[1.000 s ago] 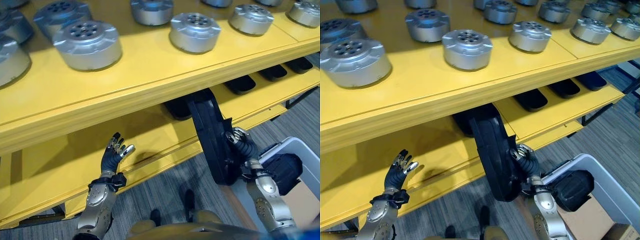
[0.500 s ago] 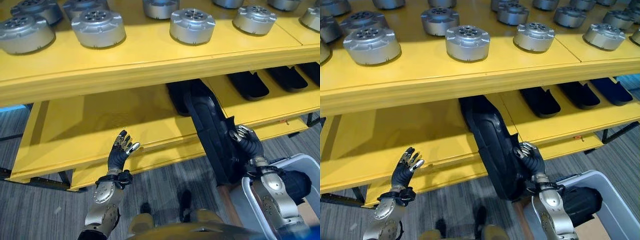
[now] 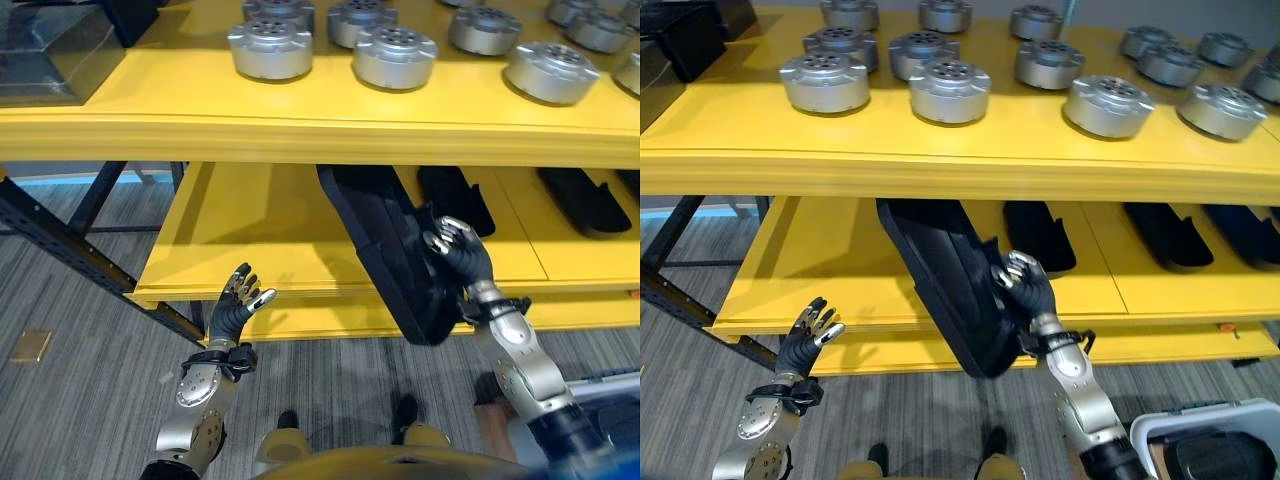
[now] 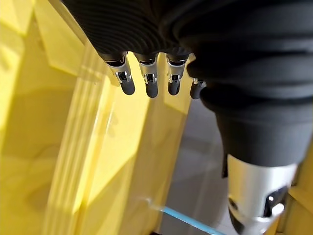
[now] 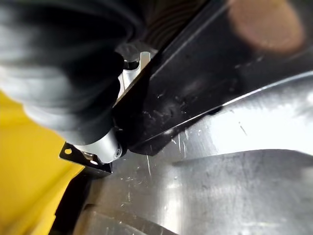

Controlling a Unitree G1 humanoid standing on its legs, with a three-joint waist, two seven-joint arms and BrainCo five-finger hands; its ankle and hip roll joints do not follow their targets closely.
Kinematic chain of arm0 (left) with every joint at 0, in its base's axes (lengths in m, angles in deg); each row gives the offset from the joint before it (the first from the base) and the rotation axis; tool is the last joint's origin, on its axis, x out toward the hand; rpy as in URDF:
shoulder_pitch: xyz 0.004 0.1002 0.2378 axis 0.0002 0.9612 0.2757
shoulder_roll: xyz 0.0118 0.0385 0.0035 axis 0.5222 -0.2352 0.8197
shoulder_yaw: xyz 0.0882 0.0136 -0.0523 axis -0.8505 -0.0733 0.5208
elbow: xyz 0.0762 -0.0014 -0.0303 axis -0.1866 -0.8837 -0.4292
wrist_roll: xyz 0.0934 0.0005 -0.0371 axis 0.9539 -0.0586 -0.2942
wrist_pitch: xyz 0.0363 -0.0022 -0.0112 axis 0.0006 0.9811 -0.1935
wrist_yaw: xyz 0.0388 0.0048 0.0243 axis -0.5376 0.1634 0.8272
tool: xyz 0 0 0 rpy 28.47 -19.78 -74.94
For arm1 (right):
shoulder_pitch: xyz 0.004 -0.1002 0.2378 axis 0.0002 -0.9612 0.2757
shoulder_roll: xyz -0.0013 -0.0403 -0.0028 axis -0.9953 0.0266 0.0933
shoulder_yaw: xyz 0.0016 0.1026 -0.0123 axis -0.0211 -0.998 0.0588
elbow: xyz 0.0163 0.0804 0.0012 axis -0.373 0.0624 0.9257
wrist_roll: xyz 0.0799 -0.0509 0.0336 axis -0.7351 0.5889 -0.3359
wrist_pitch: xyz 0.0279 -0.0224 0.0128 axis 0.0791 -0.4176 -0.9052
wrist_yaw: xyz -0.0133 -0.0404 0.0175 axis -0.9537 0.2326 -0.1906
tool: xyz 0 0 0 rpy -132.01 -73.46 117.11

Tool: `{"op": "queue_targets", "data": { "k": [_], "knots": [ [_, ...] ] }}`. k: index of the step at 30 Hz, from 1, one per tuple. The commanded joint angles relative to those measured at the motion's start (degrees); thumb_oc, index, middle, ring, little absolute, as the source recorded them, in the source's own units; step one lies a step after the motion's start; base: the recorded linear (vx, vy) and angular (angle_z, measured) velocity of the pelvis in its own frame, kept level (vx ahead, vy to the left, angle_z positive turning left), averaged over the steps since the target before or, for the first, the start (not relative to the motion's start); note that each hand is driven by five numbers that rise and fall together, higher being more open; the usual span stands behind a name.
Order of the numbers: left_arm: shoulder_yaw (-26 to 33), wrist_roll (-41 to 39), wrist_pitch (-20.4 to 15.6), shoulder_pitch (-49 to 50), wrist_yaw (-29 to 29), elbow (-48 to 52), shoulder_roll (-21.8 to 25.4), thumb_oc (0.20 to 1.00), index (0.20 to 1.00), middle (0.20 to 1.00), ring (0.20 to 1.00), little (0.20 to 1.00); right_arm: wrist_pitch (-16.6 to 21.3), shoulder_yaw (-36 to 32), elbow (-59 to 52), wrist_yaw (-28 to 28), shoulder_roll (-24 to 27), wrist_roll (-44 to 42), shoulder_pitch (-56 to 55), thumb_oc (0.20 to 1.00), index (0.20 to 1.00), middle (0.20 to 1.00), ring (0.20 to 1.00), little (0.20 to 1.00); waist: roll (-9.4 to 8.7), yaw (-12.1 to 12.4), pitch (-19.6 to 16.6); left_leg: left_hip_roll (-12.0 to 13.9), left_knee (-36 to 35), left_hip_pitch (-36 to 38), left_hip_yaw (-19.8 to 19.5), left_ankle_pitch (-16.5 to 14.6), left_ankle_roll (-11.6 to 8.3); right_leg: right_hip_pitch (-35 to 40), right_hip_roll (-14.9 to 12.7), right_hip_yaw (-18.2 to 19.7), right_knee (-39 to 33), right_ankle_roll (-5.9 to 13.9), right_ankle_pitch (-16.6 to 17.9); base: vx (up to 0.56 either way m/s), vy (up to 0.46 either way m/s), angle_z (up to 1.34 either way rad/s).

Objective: Move parts from the plastic box to the shelf.

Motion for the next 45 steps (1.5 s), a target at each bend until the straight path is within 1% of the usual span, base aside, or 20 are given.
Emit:
{"op": "queue_targets", "data": {
  "k": [1,2,3,4,5,7,8,9,12,14,15,16,19,20,23,32,39,45],
  "knots": [
    [-1.0,-2.5,-1.8,-2.8,-1.0,4.7,1.1,1.000,1.000,1.000,1.000,1.000,3.0,-1.3,-1.5,-4.6,0.3,0.7,9.6,0.200,0.200,0.200,0.200,0.200,1.77,1.4,4.0,0.6,2.2,-5.1,-0.5,3.9,0.05,2.9,-0.5,-2.3,9.2,1.19,-7.5,-0.11,0.048,0.38],
    [-1.7,-2.8,-1.8,-3.4,-0.9,5.1,2.2,1.000,1.000,1.000,1.000,1.000,2.8,-1.1,0.3,-6.0,0.6,1.1,13.2,0.200,0.200,0.200,0.200,0.200,1.87,2.1,5.0,0.5,3.6,-6.7,-0.9,3.5,0.05,2.0,-0.9,-2.7,10.4,1.18,-7.8,-0.10,0.036,0.58],
    [-1.9,-3.6,-1.9,-4.0,-0.6,6.1,3.7,1.000,1.000,1.000,1.000,1.000,2.3,-1.1,3.9,-8.9,1.1,1.2,19.2,0.200,0.200,0.200,0.200,0.200,2.19,3.0,6.4,0.0,5.2,-9.2,-1.5,3.3,0.22,0.3,-1.4,-3.0,11.9,1.02,-8.2,-0.10,0.036,0.55],
    [-2.0,-4.1,-2.2,-4.6,-0.4,6.5,4.7,1.000,1.000,1.000,1.000,1.000,2.1,-1.1,5.2,-10.3,2.4,2.0,23.5,0.200,0.200,0.200,0.200,0.200,2.40,3.4,7.3,-0.2,5.9,-10.6,-1.8,3.1,0.31,-0.9,-1.7,-3.0,12.8,1.02,-8.4,-0.11,0.044,0.41],
    [-1.8,-4.3,-2.5,-4.9,0.1,7.2,5.4,1.000,1.000,1.000,1.000,1.000,2.0,-1.2,7.0,-11.5,2.6,1.9,26.9,0.200,0.200,0.200,0.200,0.200,2.51,3.8,8.0,-0.4,6.8,-12.0,-2.1,3.0,0.38,-2.4,-1.9,-2.8,14.0,0.94,-8.4,-0.09,0.051,0.21],
    [-1.6,-4.8,-2.9,-5.5,0.7,7.7,6.8,1.000,1.000,1.000,1.000,1.000,1.6,-0.9,12.4,-13.9,3.5,2.0,35.2,0.200,0.200,0.200,0.200,0.200,2.64,4.8,8.8,-0.8,8.2,-14.2,-2.2,2.7,0.70,-4.8,-2.0,-2.3,15.6,0.72,-8.7,-0.04,0.037,0.14],
    [-1.6,-4.8,-2.9,-5.5,0.7,7.7,6.8,1.000,1.000,1.000,1.000,1.000,1.6,-0.9,12.4,-13.9,3.5,2.0,35.2,0.200,0.200,0.200,0.200,0.200,2.64,4.8,8.8,-0.8,8.2,-14.3,-2.2,2.7,0.71,-4.8,-2.0,-2.3,15.6,0.72,-8.7,-0.03,0.048,0.10],
    [-1.7,-5.2,-3.6,-6.0,1.7,7.8,7.4,1.000,1.000,1.000,1.000,1.000,1.2,-0.3,19.0,-15.8,3.7,1.3,43.7,0.200,0.200,0.200,0.200,0.200,2.73,5.7,10.0,-1.0,10.1,-16.8,-2.1,2.2,1.08,-7.3,-2.1,-1.9,17.3,0.43,-8.9,-0.03,0.040,0.07],
    [-2.0,-5.2,-3.6,-6.3,1.8,7.9,7.4,1.000,1.000,1.000,1.000,1.000,1.4,-0.2,21.0,-16.2,4.1,0.7,46.0,0.200,0.200,0.200,0.200,0.200,2.84,5.8,10.3,-1.1,11.0,-18.0,-2.1,2.0,1.14,-8.1,-2.2,-1.9,17.7,0.39,-8.9,-0.03,0.032,0.01],
    [-3.2,-5.1,-3.9,-7.6,2.4,8.6,7.7,1.000,1.000,1.000,1.000,1.000,1.4,0.3,29.4,-17.6,5.8,-1.2,53.8,0.200,0.200,0.200,0.200,0.200,3.43,6.4,11.7,-1.6,13.8,-22.1,-2.6,1.2,1.60,-11.8,-2.6,-1.7,20.1,0.37,-9.2,-0.07,0.045,0.01],
    [-3.4,-5.1,-3.9,-7.9,2.4,8.7,7.6,1.000,1.000,1.000,1.000,1.000,1.5,0.5,30.9,-17.6,6.4,-1.5,55.1,0.200,0.200,0.200,0.200,0.200,3.60,6.4,11.9,-1.7,14.3,-23.1,-2.6,1.1,1.68,-12.6,-2.7,-1.6,20.5,0.30,-9.3,0.00,0.040,0.00],
    [-4.1,-5.0,-3.9,-8.4,2.4,8.7,7.7,1.000,1.000,1.000,1.000,1.000,1.6,0.9,34.8,-18.1,7.0,-3.5,58.2,0.200,0.200,0.200,0.200,0.200,4.04,6.6,12.6,-2.0,16.1,-24.9,-3.0,-0.7,1.44,-14.4,-2.8,-1.0,22.2,0.66,-10.8,0.04,0.014,0.11],
    [-4.5,-5.1,-4.0,-8.7,2.3,8.6,7.6,1.000,1.000,1.000,1.000,1.000,1.9,0.9,36.8,-18.2,7.0,-4.4,59.5,0.200,0.200,0.200,0.200,0.200,4.17,6.7,12.7,-2.1,16.3,-26.0,-3.0,-0.7,1.55,-15.5,-2.9,-0.9,22.5,0.61,-10.9,0.00,0.010,0.11],
    [-5.0,-5.5,-4.3,-9.0,2.5,8.6,7.6,1.000,1.000,1.000,1.000,1.000,2.1,1.3,40.6,-18.2,7.3,-5.9,61.4,0.200,0.200,0.200,0.200,0.200,4.30,6.9,12.7,-2.1,16.7,-27.4,-2.9,-0.8,1.60,-17.1,-3.0,-0.5,22.8,0.53,-10.8,-0.03,0.035,0.02],
    [-6.0,-5.9,-4.6,-9.8,2.5,8.4,7.6,1.000,1.000,1.000,1.000,1.000,2.3,1.9,47.2,-17.5,7.3,-8.5,64.2,0.200,0.200,0.200,0.200,0.200,4.44,7.2,12.7,-2.2,17.2,-29.1,-3.0,-0.8,1.78,-18.5,-3.0,-0.4,23.1,0.52,-10.7,-0.01,0.014,0.00],
    [-7.7,-5.6,-5.4,-12.4,3.6,7.3,7.0,1.000,1.000,1.000,1.000,1.000,2.1,1.3,62.4,-16.2,9.0,-15.2,67.2,0.200,0.200,0.200,0.200,0.200,5.61,8.0,13.3,-3.0,17.0,-30.5,-3.3,-0.8,2.15,-19.8,-3.0,-0.6,23.2,0.64,-10.6,0.00,0.000,0.00],
    [-8.5,-5.8,-5.9,-13.4,4.0,6.9,6.5,1.000,1.000,1.000,1.000,1.000,1.8,0.4,67.3,-15.6,9.0,-18.0,67.3,0.200,0.200,0.200,0.200,0.200,6.19,8.2,13.7,-3.1,17.3,-30.8,-3.5,-1.0,2.25,-20.1,-2.8,-0.4,23.2,0.61,-10.8,0.00,0.000,0.00],
    [-8.9,-5.6,-6.1,-14.3,4.6,6.2,6.3,1.000,1.000,1.000,1.000,1.000,2.4,-0.9,68.0,-16.0,7.7,-19.5,66.0,0.200,0.200,0.200,0.200,0.200,6.39,8.0,14.1,-2.9,17.5,-30.7,-3.4,-1.2,2.34,-20.3,-2.7,-0.1,23.4,0.63,-11.0,0.00,0.000,0.00]
  ]
}}
